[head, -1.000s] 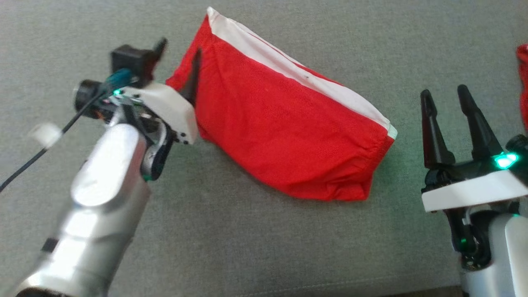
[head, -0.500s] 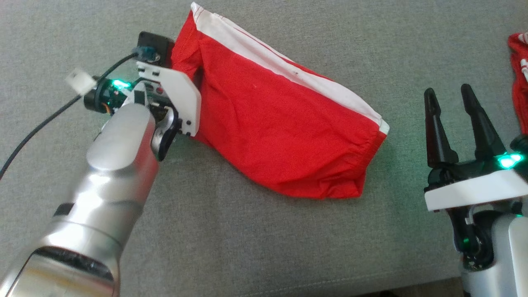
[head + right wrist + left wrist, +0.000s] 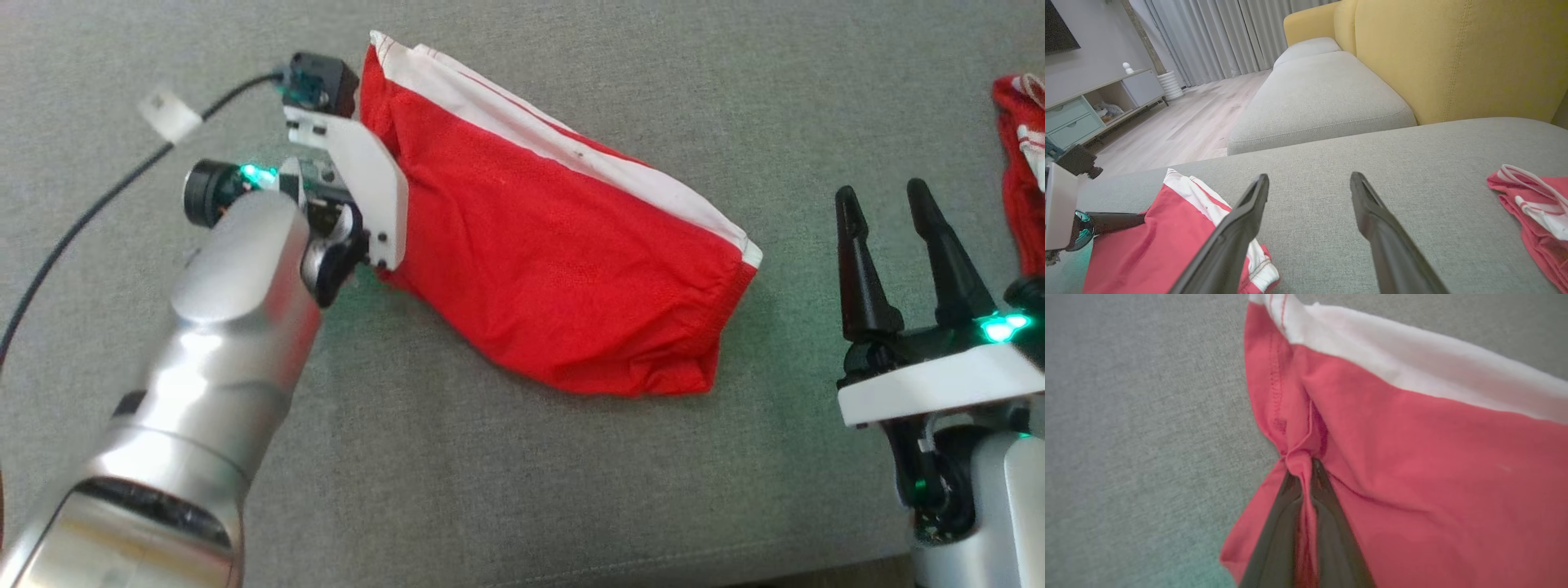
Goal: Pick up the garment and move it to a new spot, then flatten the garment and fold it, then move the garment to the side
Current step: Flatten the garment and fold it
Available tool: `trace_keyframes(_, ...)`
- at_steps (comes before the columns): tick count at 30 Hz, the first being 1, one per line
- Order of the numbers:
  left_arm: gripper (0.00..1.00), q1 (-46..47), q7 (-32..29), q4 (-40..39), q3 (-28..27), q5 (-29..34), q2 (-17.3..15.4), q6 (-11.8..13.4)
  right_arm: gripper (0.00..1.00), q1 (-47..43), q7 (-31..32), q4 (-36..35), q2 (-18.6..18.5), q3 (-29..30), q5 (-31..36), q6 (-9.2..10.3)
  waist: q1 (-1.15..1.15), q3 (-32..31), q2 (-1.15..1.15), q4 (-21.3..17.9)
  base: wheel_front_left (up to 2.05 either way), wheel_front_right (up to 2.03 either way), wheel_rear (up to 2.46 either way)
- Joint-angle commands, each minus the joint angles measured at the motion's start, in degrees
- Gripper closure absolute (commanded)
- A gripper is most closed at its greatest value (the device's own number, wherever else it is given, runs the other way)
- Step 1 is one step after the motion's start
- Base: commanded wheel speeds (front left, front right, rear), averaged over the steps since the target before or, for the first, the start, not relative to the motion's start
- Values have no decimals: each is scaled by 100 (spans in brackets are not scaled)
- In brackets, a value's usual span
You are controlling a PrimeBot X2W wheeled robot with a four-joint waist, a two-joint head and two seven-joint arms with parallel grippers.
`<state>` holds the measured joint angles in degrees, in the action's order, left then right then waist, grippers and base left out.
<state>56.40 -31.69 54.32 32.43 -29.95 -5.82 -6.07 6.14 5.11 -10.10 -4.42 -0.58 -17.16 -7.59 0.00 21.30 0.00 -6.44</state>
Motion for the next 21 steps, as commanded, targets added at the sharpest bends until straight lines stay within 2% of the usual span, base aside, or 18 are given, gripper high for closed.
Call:
trace_keyframes(1,100,-550,85,20,37,83,-261,2,0,-61,12,-194,3,-114,-43,10,0,-69,0,54,0,0,0)
trace_keyframes(5,100,-814,522,-375,-219,-91,-414,189,0,-122,22,-144,21,-123,-48,10,0,-233,0,126,0,0,0)
trace_keyframes(11,100,-1735,950,-1510,-651,-359,-790,692,0,-272,100,-72,34,-181,-57,10,0,-496,0,243,0,0,0)
trace_keyframes(12,100,-1735,950,-1510,-651,-359,-790,692,0,-272,100,-72,34,-181,-57,10,0,-496,0,243,0,0,0)
trace_keyframes(21,100,-3897,801,-4029,-1048,-630,-1243,1775,0,-480,185,-34,34,-183,-55,10,0,-738,0,394,0,0,0)
